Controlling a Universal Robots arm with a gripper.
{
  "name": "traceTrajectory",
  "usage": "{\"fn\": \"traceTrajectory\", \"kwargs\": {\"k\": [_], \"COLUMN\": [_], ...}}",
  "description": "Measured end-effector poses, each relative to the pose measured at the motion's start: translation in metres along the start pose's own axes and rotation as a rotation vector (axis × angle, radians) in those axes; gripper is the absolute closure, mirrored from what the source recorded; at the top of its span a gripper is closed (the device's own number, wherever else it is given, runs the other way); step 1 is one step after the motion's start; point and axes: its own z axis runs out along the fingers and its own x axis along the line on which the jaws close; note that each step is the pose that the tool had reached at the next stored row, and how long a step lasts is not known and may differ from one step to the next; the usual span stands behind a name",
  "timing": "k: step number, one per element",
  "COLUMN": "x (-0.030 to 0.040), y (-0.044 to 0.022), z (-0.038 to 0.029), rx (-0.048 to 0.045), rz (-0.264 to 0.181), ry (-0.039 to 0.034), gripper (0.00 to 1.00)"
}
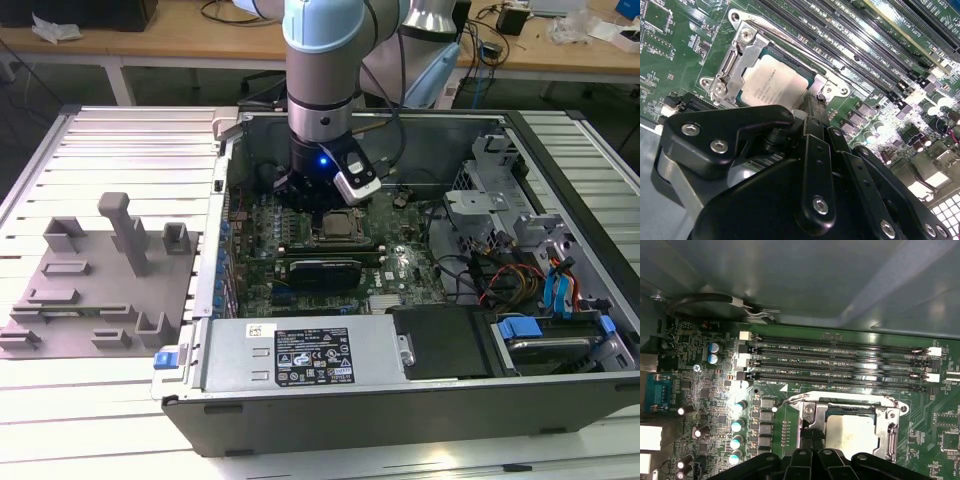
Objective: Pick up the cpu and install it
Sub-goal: 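Close the cpu cover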
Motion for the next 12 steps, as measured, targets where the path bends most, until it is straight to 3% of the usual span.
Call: {"fn": "traceTrajectory", "kwargs": {"k": [7,12], "x": [0.0,-0.0003], "y": [0.0,0.0001], "z": [0.0006,-0.007], "rx": [-0.0002,-0.0002], "rz": [0.0,0.0], "ry": [-0.0001,-0.0001], "gripper": [0.89,0.89]}}
